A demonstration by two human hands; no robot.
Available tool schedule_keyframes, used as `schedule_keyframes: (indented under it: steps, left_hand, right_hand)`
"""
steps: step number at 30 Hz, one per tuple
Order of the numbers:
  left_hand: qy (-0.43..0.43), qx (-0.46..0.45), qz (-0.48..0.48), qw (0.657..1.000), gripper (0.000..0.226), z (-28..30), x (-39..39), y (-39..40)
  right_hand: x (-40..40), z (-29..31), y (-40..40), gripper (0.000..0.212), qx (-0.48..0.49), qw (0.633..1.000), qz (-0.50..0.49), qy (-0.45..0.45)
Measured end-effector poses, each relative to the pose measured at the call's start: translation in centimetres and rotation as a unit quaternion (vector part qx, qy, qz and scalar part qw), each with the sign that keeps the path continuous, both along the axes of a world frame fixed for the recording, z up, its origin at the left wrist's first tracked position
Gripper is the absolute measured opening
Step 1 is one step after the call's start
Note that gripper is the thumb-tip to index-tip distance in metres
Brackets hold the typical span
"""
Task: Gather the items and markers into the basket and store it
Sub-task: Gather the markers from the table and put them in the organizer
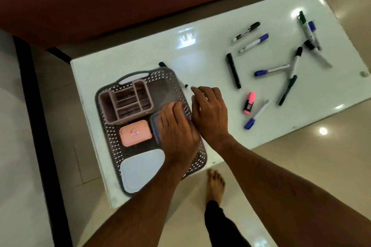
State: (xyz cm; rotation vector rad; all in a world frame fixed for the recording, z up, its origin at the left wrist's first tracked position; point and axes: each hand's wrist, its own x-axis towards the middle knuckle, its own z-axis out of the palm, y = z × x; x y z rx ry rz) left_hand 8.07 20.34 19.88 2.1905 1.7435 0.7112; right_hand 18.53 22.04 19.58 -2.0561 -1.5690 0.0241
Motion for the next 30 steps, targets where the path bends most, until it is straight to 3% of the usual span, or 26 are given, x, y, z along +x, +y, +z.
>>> schedule_keyframes:
  steps: [3,7,15,22,25,30]
  left_hand:
    - [-0.042,-0.021,0.003,0.999,0.037,0.8,5.2,1.3]
    - [-0.037,-0.072,-0.007,0.997,0.032,0.6,11.4,3.1]
    - [-0.028,-0.2,0.036,0.979,0.032,-3.6,19.5,7.5]
    - [0.03,-0.215,0.031,0.976,0.049,-6.0,23.4,11.1]
    - [0.061,-0.217,0.015,0.974,0.038,-6.1,24.2,11.5]
    - [-0.008,-0.225,0.059,0.973,0.025,-5.0,23.8,11.5]
  right_hand:
    - [5.2,0.1,0.7,0.026,-0.011,1.0,-0.02,0.012]
    - [11.6,-0.1,1.6,0.029,-0.035,0.999,-0.029,-0.009]
    - [23.2,-3.3,2.9,0.063,-0.174,0.982,-0.02,-0.067]
    - [28.0,-5.9,4.1,0.057,-0.288,0.948,0.052,-0.124]
    - [28.4,-6.2,4.7,0.046,-0.291,0.944,0.065,-0.142]
    - [29.0,-5.9,5.6,0.047,-0.287,0.938,0.1,-0.165]
